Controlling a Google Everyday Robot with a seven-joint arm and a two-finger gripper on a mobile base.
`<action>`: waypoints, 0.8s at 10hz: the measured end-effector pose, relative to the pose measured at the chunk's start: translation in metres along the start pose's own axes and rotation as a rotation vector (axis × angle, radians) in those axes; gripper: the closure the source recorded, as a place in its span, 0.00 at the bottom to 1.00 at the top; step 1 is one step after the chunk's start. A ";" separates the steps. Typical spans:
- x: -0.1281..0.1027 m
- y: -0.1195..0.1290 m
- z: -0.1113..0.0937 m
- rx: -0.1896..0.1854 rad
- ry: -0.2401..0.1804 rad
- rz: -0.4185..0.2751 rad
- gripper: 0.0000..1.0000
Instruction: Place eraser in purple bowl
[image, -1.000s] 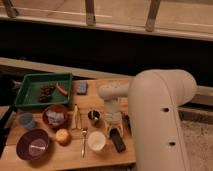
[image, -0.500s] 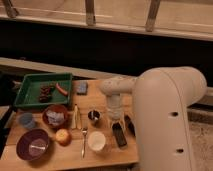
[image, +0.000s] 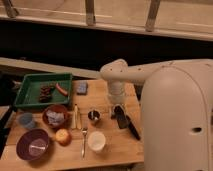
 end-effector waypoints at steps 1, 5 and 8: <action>-0.006 0.017 -0.016 -0.019 -0.047 -0.019 1.00; -0.027 0.094 -0.074 -0.074 -0.189 -0.145 1.00; -0.023 0.157 -0.112 -0.123 -0.278 -0.279 1.00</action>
